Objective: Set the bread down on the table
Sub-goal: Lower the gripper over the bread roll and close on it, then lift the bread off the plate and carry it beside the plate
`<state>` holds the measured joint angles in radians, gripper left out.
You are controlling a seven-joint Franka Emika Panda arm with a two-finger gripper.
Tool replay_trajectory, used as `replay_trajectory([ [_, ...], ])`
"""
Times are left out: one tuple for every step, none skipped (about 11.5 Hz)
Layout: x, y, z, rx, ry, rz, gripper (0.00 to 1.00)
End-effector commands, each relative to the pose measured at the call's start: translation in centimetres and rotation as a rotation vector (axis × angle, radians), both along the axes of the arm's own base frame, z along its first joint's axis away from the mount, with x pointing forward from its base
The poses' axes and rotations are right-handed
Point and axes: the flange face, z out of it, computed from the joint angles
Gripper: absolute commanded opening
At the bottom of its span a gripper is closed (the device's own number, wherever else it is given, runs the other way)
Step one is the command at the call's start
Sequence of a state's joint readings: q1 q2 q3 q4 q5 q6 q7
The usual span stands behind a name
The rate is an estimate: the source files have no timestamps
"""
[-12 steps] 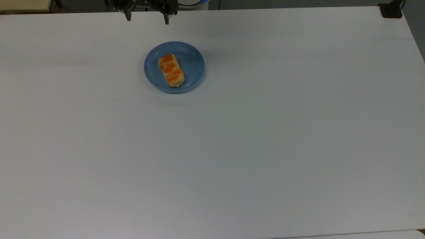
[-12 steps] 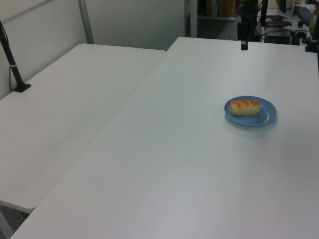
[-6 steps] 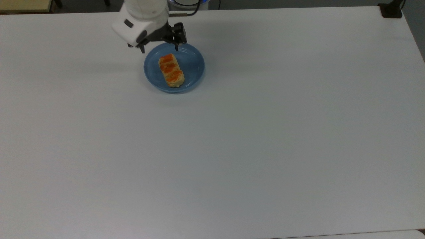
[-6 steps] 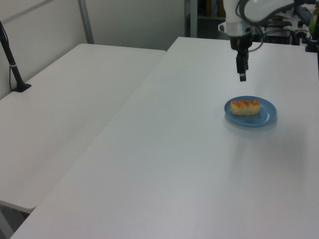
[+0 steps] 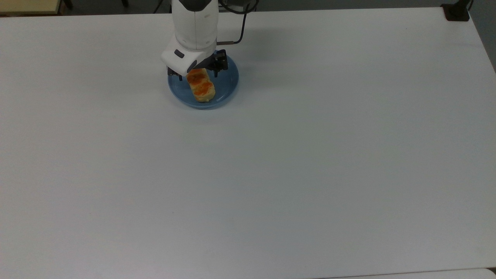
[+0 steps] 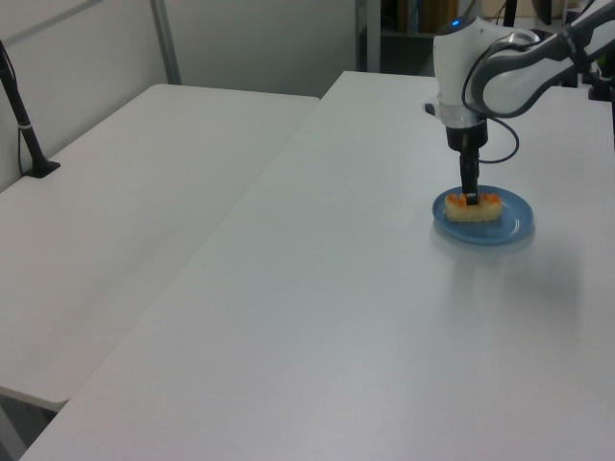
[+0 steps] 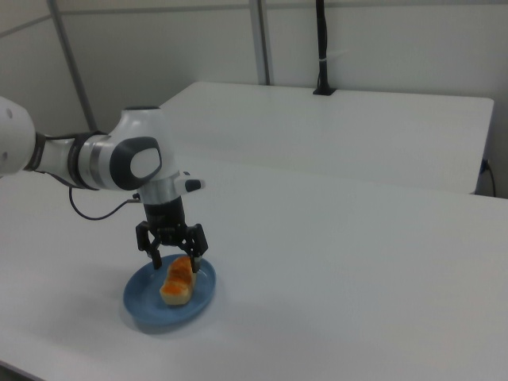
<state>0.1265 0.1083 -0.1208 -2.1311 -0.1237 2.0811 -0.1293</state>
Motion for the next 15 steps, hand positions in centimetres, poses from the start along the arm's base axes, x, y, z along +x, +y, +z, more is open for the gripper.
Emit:
replay_trajectory([
  [0.0, 1.3, -2.7, -0.033, -0.015, -0.037, 0.85],
  [0.1, 2.3, -3.0, -0.04, -0.02, -0.034, 0.66],
  [0.2, 2.5, -3.2, -0.046, -0.02, -0.063, 0.38],
  [0.3, 2.4, -2.8, -0.046, -0.028, -0.067, 0.28],
  [0.5, 1.9, -1.9, -0.044, -0.035, -0.07, 0.28],
  [0.7, 1.0, -0.3, -0.044, -0.03, -0.07, 0.28],
  [1.1, -1.3, 2.5, -0.041, -0.005, -0.055, 0.28],
  [1.7, -4.3, 6.1, -0.028, 0.023, -0.04, 0.28],
  [2.3, -7.5, 9.5, -0.003, 0.026, -0.038, 0.28],
  [2.4, -11.0, 11.4, 0.019, 0.001, -0.053, 0.28],
  [2.1, -14.0, 11.5, 0.015, -0.009, -0.06, 0.29],
  [2.2, -16.8, 10.8, -0.004, -0.045, -0.072, 0.31],
  [2.3, -19.8, 9.5, -0.03, -0.079, -0.101, 0.32],
  [2.4, -22.5, 7.7, -0.054, -0.088, -0.123, 0.32],
  [2.5, -24.6, 6.2, -0.073, -0.105, -0.122, 0.35],
])
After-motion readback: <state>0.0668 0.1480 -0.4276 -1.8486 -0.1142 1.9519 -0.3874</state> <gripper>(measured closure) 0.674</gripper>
